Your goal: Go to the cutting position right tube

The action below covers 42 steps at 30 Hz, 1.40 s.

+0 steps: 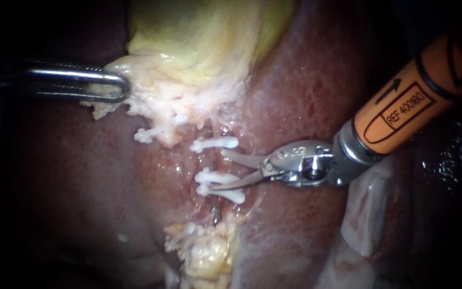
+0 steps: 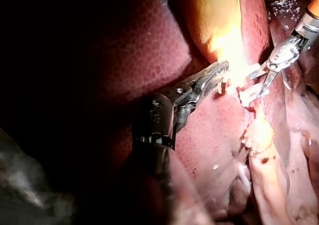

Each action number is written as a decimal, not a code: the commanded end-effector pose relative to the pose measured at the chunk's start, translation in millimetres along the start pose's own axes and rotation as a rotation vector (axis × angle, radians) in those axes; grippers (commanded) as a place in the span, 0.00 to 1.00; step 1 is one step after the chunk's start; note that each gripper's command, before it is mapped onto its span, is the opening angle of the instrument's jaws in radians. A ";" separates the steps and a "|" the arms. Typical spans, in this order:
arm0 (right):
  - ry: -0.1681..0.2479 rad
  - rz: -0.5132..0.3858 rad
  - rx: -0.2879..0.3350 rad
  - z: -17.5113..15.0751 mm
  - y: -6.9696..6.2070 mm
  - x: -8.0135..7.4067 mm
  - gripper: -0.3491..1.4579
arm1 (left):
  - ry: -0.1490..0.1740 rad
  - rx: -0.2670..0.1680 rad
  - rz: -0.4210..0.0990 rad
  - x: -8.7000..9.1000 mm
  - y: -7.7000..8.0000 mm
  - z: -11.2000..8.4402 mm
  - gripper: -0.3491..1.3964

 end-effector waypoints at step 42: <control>0.205 -0.028 0.293 3.1 -2.9 2.2 0.90 | 0.000 0.000 0.000 -0.1 -0.3 0.1 0.00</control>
